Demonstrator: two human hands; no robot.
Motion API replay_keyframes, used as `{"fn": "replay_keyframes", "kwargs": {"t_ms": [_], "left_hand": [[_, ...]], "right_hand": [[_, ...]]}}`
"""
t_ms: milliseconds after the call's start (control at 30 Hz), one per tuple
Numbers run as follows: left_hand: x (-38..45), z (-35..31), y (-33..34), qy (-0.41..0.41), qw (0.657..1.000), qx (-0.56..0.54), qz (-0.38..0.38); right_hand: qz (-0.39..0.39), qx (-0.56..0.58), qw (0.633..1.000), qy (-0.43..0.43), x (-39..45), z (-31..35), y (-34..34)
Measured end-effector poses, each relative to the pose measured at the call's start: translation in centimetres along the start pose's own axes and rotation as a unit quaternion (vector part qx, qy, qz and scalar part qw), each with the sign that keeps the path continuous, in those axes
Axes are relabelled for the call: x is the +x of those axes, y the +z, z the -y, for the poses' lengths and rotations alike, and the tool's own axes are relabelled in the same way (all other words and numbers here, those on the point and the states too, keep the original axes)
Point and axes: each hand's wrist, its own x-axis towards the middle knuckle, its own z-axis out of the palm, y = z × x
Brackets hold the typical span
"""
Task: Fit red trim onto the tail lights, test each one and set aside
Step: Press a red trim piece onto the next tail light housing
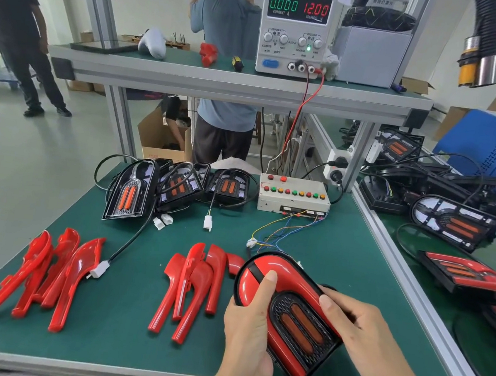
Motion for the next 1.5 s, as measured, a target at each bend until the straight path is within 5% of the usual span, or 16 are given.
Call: {"fn": "replay_keyframes", "kwargs": {"t_ms": [467, 633, 800, 967, 1500], "left_hand": [[0.9, -3.1, -1.4, 0.04, 0.995, 0.083, 0.039], [2.1, -6.2, -1.6, 0.14, 0.921, 0.335, 0.14], [2.7, -8.7, -1.0, -0.008, 0.874, 0.395, 0.283], [2.5, -8.2, -0.8, -0.061, 0.898, 0.311, 0.305], [2.6, -6.7, -0.8, 0.013, 0.922, 0.262, 0.285]], "right_hand": [[-0.01, -0.008, 1.0, 0.014, -0.1, 0.5, -1.9], [0.028, -0.006, 0.999, 0.022, 0.3, 0.2, -3.0], [0.065, 0.0, 0.998, 0.018, 1.1, 0.7, -3.5], [0.081, 0.002, 0.997, 0.018, 1.4, 0.2, -3.6], [0.079, 0.01, 0.997, -0.013, 1.8, 0.1, -3.3]]}}
